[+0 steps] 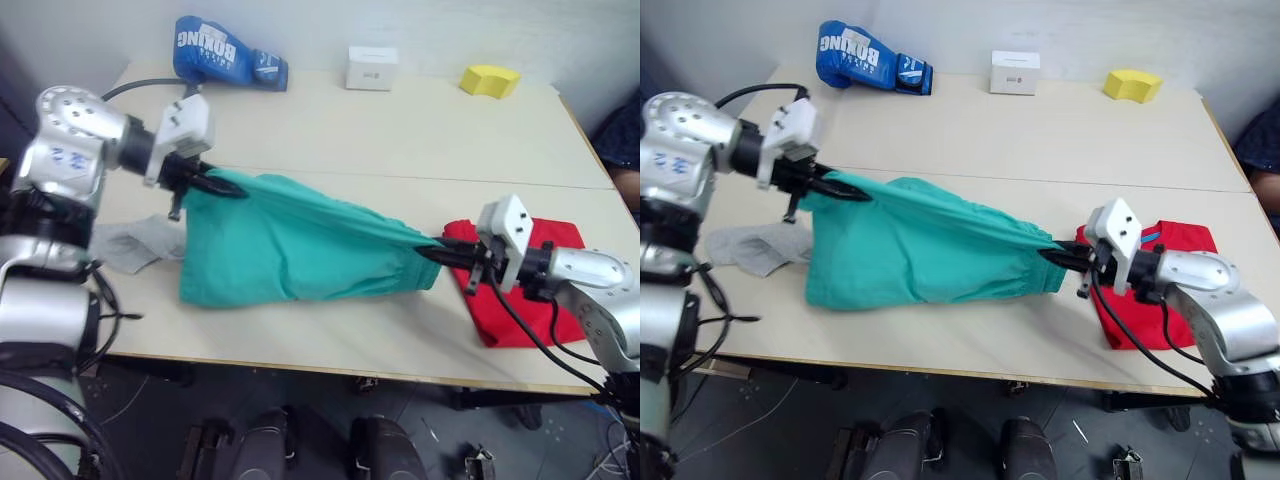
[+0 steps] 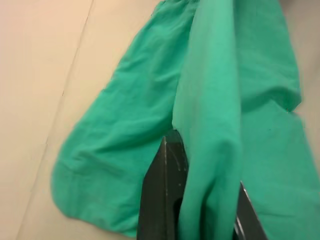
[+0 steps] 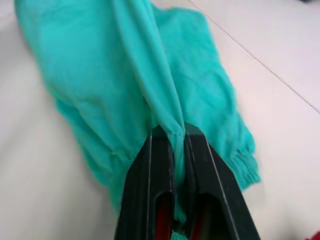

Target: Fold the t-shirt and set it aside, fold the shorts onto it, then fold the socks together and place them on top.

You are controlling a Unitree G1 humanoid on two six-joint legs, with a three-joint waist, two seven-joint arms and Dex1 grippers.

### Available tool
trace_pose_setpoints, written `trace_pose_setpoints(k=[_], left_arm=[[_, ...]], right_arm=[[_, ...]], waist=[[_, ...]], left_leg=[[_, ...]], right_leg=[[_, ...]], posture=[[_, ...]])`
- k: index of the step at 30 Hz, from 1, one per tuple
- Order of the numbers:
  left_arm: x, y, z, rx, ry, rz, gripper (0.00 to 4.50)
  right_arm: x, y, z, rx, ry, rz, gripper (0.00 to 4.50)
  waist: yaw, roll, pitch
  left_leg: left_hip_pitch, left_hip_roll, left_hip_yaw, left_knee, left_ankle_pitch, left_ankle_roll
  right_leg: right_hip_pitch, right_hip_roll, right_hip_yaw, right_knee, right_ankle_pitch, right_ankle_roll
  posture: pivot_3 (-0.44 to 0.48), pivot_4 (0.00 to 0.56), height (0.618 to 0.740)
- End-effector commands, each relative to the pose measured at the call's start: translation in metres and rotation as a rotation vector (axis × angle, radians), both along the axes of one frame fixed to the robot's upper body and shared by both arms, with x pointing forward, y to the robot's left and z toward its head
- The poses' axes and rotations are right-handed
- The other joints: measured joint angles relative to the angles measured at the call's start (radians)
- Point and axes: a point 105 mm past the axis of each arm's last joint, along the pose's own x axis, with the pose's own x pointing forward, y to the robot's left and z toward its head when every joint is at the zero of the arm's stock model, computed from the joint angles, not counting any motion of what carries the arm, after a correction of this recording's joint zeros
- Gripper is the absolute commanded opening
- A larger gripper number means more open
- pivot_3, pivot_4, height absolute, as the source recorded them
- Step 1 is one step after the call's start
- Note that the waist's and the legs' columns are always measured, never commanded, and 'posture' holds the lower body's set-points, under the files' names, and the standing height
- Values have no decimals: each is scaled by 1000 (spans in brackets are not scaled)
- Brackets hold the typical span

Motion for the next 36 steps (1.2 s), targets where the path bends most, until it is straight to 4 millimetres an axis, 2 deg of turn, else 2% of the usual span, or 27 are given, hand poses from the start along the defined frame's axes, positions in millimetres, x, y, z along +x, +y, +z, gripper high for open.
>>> trace_pose_setpoints(k=[1, 8, 12, 15, 18, 20, 24, 27, 28, 31, 36], left_arm=[[23, 1, 12, -4, -167, 110, 21], [41, -34, 4, -73, -187, 148, 21], [50, -31, -17, 5, -168, 228, 21], [55, -26, -24, -33, -141, 311, 654], [61, -22, -21, -98, -179, 370, 1598], [67, -15, -5, -225, -267, 450, 2226], [67, -2, 23, -482, -355, 503, 3486], [51, 4, 27, -539, -325, 369, 4479], [43, 6, 23, -513, -309, 294, 4500], [11, 9, 6, -465, -207, 62, 4500], [-48, 30, -47, -308, 6, -67, 4500]], right_arm=[[16, -13, -8, -50, -5, -101, 0], [49, -27, -7, -20, -88, -315, 0], [53, -20, -14, -27, -85, -318, 0], [54, -16, -15, 28, -70, -328, 0], [57, -22, -10, 64, -96, -374, 828], [58, -31, -7, 39, -145, -414, 1505], [53, -52, 23, 32, -377, -492, 2922], [35, -53, 38, 11, -515, -427, 3962], [25, -44, 38, 5, -524, -341, 4390], [-3, -15, 24, -35, -469, -85, 4479], [-23, 6, -1, -88, -397, 47, 4479]], waist=[[-3, -1, 0], [-18, -2, 1], [-18, -2, 1], [-22, -2, 1], [-21, -2, 1], [-21, -2, 1], [-17, -2, 1], [-19, -2, 1], [-19, -2, 1], [-25, -1, 1], [-51, -1, 1]], left_leg=[[-1, 0, 0, 1, -1, 1], [-5, -3, 0, 10, -3, 7], [-5, -3, 0, 10, -3, 7], [-5, -2, 0, 9, -3, 7], [-5, -2, 0, 9, -3, 7], [-5, -3, 0, 10, -3, 7], [-5, -3, -1, 10, -3, 7], [-5, -3, 0, 10, -3, 7], [-4, -3, 0, 10, -3, 7], [-3, -3, 2, 8, -3, 6], [0, 0, 3, 8, -3, 6]], right_leg=[[0, 0, 0, 1, 0, 1], [2, -3, 0, 0, 5, 9], [1, -4, 0, 1, 5, 9], [1, -3, 0, 2, 5, 9], [1, -3, 0, 2, 5, 9], [1, -3, 0, 2, 5, 9], [1, -5, 0, 2, 5, 9], [1, -4, 0, 2, 5, 9], [1, -3, 0, 2, 5, 9], [2, -2, 1, 2, 5, 9], [3, -2, 4, 3, 5, 9]], posture=[[0, 150, 740], [0, 150, 740], [0, 150, 740], [0, 150, 740], [0, 150, 740], [0, 150, 740], [0, 150, 740], [0, 150, 740], [0, 150, 740], [0, 150, 740], [0, 150, 740]])
